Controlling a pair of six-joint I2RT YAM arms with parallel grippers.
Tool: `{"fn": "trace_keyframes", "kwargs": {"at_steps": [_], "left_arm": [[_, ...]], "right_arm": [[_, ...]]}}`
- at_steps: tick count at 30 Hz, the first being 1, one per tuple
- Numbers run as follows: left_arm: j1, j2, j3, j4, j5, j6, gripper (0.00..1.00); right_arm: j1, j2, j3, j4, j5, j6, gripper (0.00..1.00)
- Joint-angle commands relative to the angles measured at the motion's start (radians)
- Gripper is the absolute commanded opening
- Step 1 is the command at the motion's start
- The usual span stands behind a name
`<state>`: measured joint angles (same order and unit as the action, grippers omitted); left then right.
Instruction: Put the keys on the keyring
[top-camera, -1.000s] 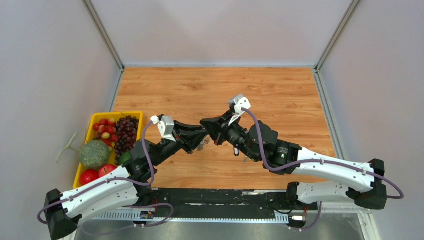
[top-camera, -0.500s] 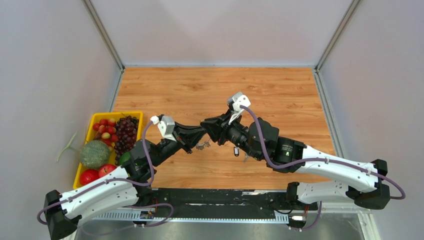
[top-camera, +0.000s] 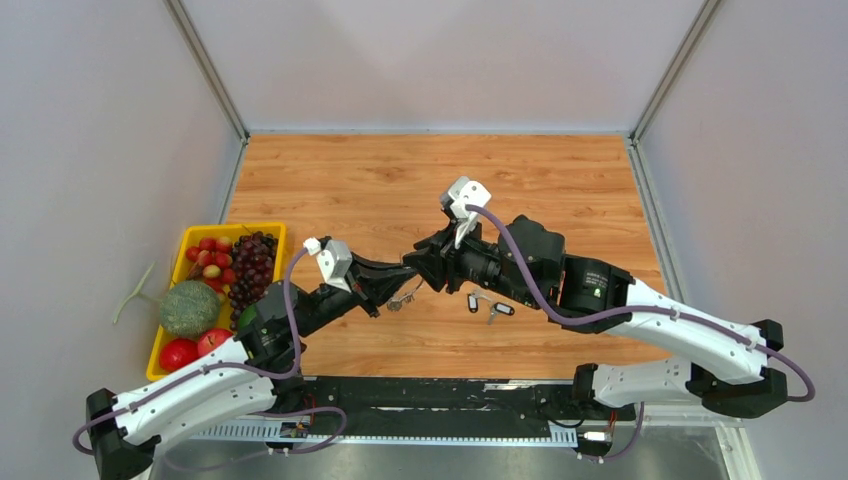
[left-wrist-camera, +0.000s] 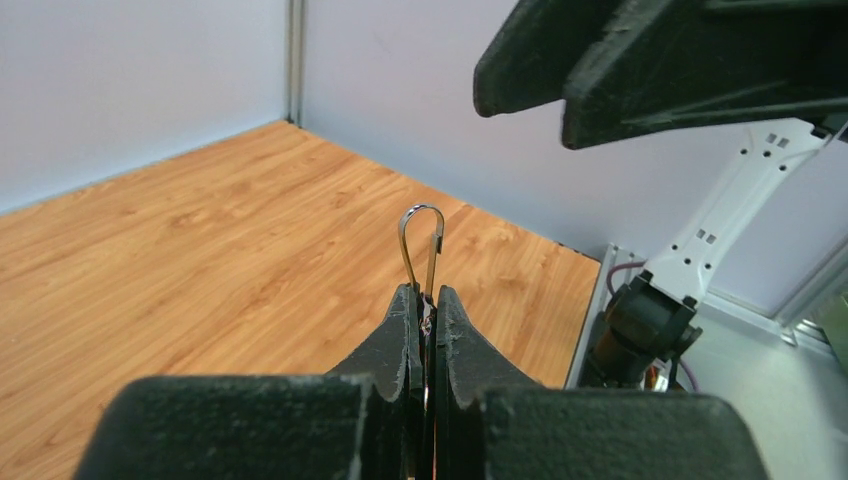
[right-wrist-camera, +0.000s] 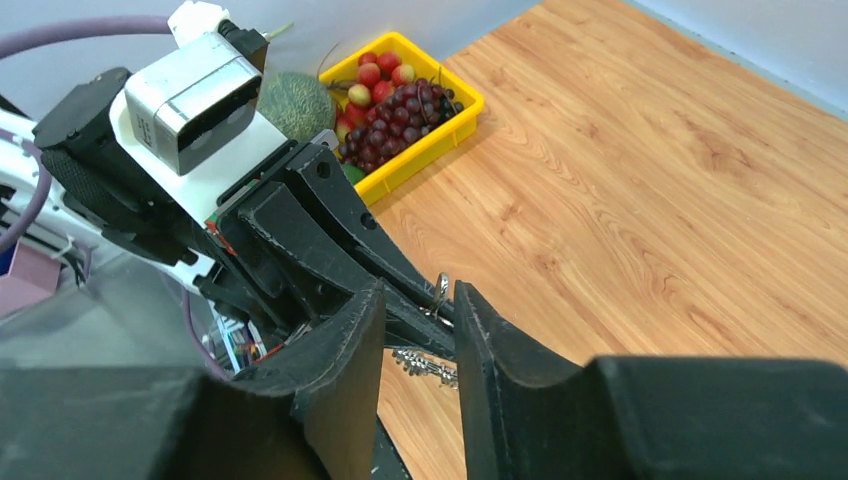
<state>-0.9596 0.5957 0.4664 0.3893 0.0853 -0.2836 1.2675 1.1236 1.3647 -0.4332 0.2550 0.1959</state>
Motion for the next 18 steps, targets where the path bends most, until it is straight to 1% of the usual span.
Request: {"fn": "trace_keyframes", "kwargs": {"at_steps": [1,6,10,18], "left_arm": [[0.002,-0.035,0.001,-0.025,0.086,0.023,0.00],[0.003,-0.065,-0.019,-0.028,0.112,0.023,0.00],[0.003,-0.074,-0.028,-0.019,0.120,0.023,0.00],[0.003,-0.107,-0.042,-0.032,0.061,0.031,0.00]], "right_arm": [[-0.029,0.036,0.102,-0.121,-0.140,-0.045,0.33],[-0.045,0.085,0.157,-0.161,-0.175,-0.035,0.32],[-0.054,0.133,0.187,-0.181,-0.199,-0.015,0.28],[-0.060,0.167,0.209,-0.196,-0.181,0.025,0.25]]}}
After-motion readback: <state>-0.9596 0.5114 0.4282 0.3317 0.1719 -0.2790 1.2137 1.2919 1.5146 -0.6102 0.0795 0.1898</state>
